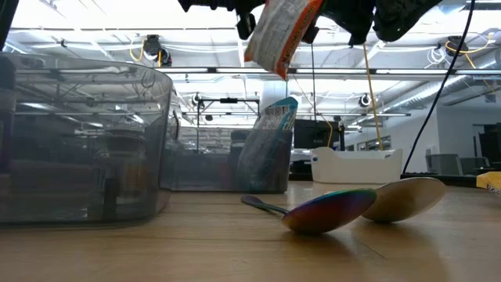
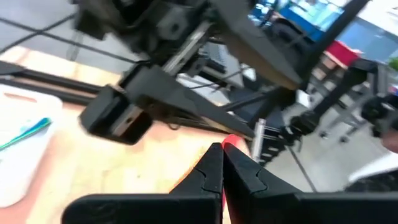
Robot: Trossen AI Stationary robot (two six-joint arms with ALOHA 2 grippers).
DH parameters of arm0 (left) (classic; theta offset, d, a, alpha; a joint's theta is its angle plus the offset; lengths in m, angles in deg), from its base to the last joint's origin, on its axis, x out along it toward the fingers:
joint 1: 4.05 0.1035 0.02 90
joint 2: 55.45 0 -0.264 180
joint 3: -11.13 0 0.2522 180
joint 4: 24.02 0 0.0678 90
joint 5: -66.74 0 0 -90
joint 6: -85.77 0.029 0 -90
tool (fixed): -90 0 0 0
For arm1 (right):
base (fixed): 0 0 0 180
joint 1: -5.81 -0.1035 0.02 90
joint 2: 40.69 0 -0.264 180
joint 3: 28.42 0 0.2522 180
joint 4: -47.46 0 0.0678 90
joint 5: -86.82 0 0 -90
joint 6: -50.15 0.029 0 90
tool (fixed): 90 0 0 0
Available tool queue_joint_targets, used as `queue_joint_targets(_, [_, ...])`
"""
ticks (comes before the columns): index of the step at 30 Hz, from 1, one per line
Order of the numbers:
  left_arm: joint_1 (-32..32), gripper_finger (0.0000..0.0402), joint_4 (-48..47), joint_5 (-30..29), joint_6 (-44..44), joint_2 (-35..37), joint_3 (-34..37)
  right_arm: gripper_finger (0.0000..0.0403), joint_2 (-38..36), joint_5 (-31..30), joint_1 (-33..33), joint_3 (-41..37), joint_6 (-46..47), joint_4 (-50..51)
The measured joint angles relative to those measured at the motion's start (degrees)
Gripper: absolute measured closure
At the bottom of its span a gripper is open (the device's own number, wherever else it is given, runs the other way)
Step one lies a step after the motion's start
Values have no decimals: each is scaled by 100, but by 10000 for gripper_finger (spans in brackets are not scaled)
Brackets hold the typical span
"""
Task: Pick & Place Food Item
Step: Put the orange noodle pack into the top black bin
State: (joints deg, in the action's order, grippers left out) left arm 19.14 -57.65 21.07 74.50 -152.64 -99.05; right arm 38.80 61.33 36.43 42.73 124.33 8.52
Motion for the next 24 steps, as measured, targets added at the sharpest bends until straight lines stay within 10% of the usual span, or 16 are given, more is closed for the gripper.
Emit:
queue_joint_targets(18, [312, 401, -589, -1051, -403, 0, 2, 249, -227, -1196, 1157, 0, -2032, 684])
queue_joint_targets(24, [454, 401, -539, -1329, -585, 0, 2, 249, -507, -1829, 1196, 0, -3499, 2302])
